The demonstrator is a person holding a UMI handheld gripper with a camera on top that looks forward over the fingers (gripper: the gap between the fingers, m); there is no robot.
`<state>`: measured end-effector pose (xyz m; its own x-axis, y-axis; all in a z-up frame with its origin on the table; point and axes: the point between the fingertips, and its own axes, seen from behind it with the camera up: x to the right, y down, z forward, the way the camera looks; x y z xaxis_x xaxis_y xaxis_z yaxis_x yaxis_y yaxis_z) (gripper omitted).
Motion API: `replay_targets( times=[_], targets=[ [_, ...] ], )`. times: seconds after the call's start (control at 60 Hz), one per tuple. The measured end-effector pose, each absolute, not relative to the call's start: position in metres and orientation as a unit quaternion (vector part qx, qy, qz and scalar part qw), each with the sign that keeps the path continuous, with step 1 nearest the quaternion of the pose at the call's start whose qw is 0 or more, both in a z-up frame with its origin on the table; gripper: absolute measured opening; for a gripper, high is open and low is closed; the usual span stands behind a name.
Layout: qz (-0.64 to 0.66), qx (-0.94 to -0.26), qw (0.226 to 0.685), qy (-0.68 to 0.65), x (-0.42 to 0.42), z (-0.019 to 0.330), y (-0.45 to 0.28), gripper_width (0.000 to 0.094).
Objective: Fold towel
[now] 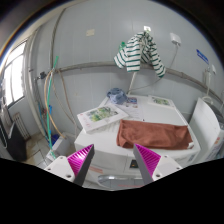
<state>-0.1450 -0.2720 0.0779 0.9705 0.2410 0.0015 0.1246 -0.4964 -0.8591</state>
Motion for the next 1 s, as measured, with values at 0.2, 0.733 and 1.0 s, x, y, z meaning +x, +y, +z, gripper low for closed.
replay_targets(
  times=[0.2, 0.733, 1.0],
  targets=[
    [0.046, -0.866, 0.479, -0.139, -0.149, 0.036, -0.172, 0.0806],
    [0.122, -0.87, 0.456, -0.145, -0.144, 0.005, -0.136, 0.0016],
    [0.104, -0.852, 0.509, -0.059, -0.02, 0.075, -0.123, 0.0021]
  ],
)
